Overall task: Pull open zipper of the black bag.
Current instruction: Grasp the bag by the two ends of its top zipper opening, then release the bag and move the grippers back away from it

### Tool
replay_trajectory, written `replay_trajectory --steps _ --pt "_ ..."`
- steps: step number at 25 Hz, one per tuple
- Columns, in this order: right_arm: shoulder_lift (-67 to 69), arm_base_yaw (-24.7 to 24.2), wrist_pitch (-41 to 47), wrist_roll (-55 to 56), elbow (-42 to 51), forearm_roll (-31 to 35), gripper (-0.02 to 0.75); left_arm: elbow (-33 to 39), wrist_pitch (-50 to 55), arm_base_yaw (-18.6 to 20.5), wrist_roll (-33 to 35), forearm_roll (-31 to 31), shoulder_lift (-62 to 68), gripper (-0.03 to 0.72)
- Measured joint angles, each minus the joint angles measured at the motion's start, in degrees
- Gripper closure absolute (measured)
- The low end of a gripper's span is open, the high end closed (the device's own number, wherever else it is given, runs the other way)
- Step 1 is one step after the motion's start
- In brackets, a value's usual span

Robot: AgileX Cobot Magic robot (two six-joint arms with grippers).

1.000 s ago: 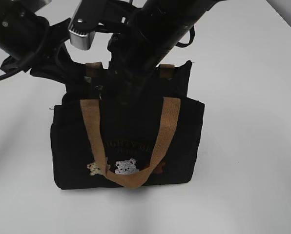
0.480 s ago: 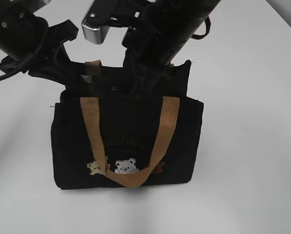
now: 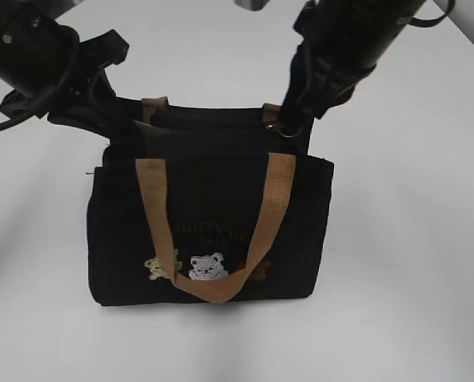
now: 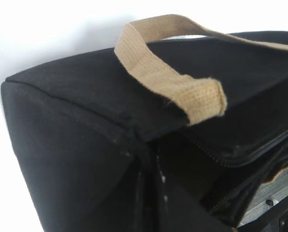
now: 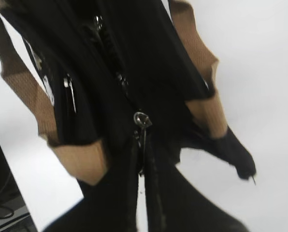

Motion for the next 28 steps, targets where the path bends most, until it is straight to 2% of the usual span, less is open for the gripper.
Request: replay_trajectory --steps 4,9,13,15,16,18,21,23,25,28 --pt "-0.7 -5.0 6.4 2.3 0.0 -0.9 0.736 0.0 0.2 0.0 0.0 0.6 0.0 0.698" --pt "-0.8 -10.3 8.1 3.7 0.0 -1.0 0.736 0.0 0.2 0.0 0.0 0.9 0.0 0.698" --pt "-0.8 -11.6 8.2 4.2 0.0 1.8 0.735 0.0 0.1 0.0 0.0 1.0 0.0 0.698" --pt "-0.8 -11.6 8.3 5.9 0.0 2.9 0.708 0.0 0.1 0.0 0.0 1.0 0.0 0.692" --pt "-0.8 -11.6 8.4 7.4 0.0 3.2 0.670 0.0 0.1 0.0 0.0 1.0 0.0 0.683" --pt "-0.8 -11.6 8.4 11.0 0.0 3.6 0.545 0.0 0.1 0.1 0.0 1.0 -0.3 0.622" --pt "-0.8 -11.6 8.4 17.4 0.0 3.6 0.335 0.0 0.5 0.1 0.0 1.7 -2.6 0.456" --pt "-1.6 -11.6 8.4 20.5 0.2 3.5 0.238 0.0 1.4 0.1 0.0 3.3 -5.4 0.345" --pt "-3.4 -11.6 8.4 22.5 1.3 3.4 0.192 0.0 2.9 0.1 0.1 6.5 -8.4 0.272" --pt "-8.4 -11.6 8.4 24.0 5.9 3.0 0.174 0.0 7.3 0.1 -0.3 11.7 -13.7 0.249"
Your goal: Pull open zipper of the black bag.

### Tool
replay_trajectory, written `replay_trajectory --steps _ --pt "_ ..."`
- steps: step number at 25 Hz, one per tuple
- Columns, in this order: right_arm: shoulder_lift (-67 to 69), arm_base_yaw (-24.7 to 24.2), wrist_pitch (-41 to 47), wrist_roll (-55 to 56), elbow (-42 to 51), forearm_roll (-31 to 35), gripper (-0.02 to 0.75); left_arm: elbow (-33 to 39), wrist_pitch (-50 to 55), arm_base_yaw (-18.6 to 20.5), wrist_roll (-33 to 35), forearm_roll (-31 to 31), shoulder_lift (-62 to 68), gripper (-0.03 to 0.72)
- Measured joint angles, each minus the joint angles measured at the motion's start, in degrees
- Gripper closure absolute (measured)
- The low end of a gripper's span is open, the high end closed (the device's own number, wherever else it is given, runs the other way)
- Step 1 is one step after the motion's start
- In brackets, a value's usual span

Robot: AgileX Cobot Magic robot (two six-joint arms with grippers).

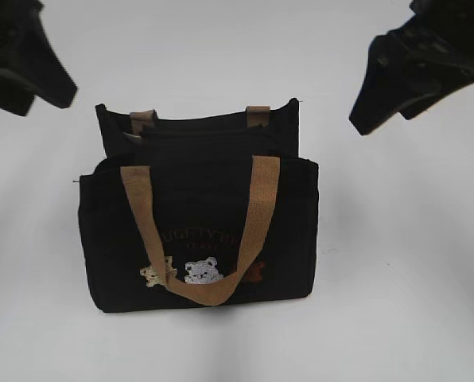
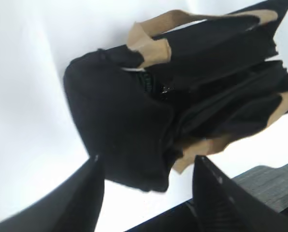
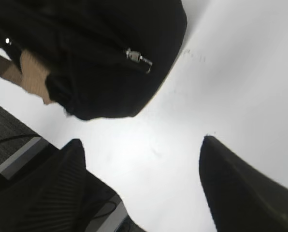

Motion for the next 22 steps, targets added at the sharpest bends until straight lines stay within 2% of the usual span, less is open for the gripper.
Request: replay_trajectory --steps 5,13,18,22 --pt "-12.8 0.0 0.0 0.6 14.1 -1.0 0.168 3.2 4.0 0.0 -3.5 6.8 -12.6 0.249" --pt "-39.6 0.0 -0.8 2.2 37.4 -1.7 0.167 22.8 4.0 0.0 -5.3 9.9 -43.6 0.249" --pt "-58.1 0.0 -1.9 4.6 46.7 -5.8 0.167 34.0 3.9 0.0 -5.3 13.1 -62.1 0.249" --pt "-71.3 0.0 -1.9 5.0 50.8 -8.7 0.167 38.2 3.7 0.0 -5.3 13.7 -74.4 0.249"
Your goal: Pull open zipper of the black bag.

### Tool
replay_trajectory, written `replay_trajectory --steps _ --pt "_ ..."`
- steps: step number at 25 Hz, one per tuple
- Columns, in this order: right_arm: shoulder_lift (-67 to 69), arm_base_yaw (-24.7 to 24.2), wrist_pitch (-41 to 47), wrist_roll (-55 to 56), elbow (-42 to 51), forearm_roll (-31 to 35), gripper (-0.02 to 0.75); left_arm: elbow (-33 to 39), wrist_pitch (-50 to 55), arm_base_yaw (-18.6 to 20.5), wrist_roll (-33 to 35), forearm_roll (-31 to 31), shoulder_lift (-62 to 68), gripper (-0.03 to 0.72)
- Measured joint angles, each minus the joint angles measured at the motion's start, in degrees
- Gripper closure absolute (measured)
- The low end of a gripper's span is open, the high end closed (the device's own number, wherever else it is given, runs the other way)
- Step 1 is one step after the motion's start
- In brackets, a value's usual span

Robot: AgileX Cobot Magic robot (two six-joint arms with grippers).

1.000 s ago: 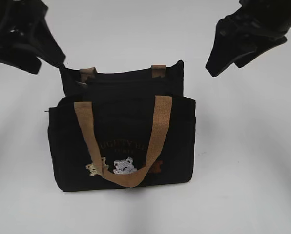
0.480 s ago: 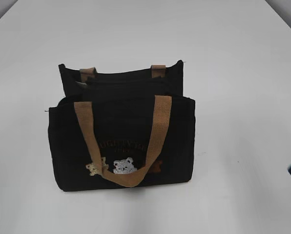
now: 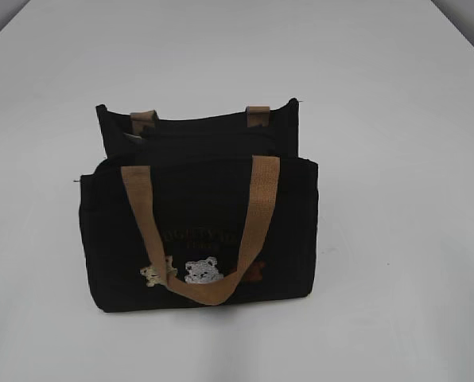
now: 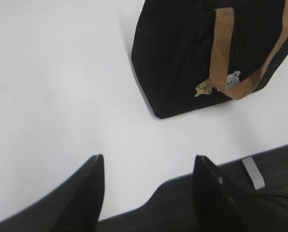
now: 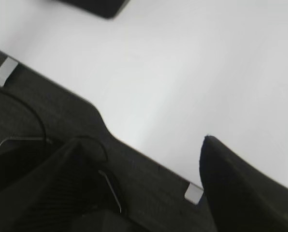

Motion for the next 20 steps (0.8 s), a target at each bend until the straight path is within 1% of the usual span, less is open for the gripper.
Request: replay_trajectory --steps 3,7,11,20 --pt "-7.7 0.0 -0.6 0.0 0.2 -0.4 0.167 1.4 -0.6 0.0 -0.1 0.4 -5.5 0.249" --pt "-13.2 0.0 -0.6 0.1 0.2 -0.8 0.167 3.5 -1.3 0.0 -0.1 0.5 -6.1 0.249" --pt "-14.0 0.0 -3.7 0.1 1.9 -0.9 0.167 5.2 -6.5 0.0 -0.1 -0.2 -6.1 0.249" --pt "-13.1 0.0 -4.4 0.2 2.1 -1.0 0.167 5.8 -7.7 0.0 -0.1 -0.2 -5.6 0.249"
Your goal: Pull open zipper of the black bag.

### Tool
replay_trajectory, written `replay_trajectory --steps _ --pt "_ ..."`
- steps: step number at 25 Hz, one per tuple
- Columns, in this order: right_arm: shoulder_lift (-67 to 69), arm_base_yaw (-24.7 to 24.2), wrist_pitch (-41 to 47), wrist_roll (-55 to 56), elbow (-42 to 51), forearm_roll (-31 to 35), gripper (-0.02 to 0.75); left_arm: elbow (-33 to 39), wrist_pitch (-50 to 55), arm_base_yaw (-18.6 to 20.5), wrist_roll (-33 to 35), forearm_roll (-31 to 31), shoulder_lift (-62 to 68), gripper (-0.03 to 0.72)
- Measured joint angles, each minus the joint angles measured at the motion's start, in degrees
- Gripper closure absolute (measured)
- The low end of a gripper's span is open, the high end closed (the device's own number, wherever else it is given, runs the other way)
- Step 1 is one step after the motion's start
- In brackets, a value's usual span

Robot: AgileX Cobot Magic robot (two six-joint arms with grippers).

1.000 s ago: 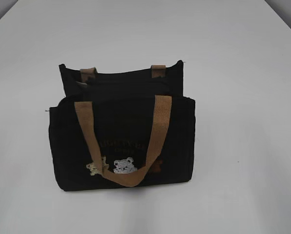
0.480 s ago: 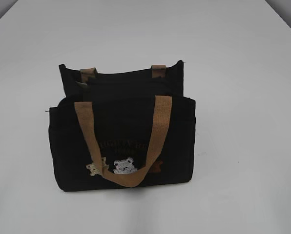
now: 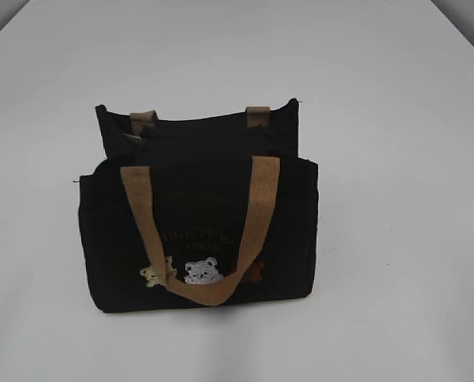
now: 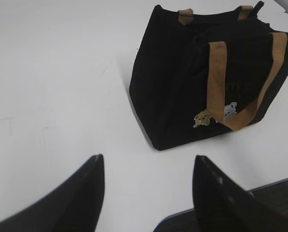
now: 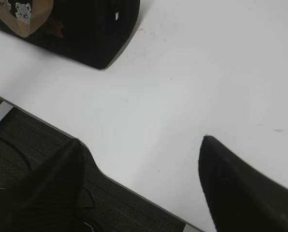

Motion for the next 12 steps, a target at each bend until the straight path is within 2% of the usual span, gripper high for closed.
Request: replay_trajectory --steps 12 --pt "0.0 0.0 0.0 0.0 0.0 0.0 0.167 0.0 -0.1 0.0 1.3 1.9 0.0 0.253"
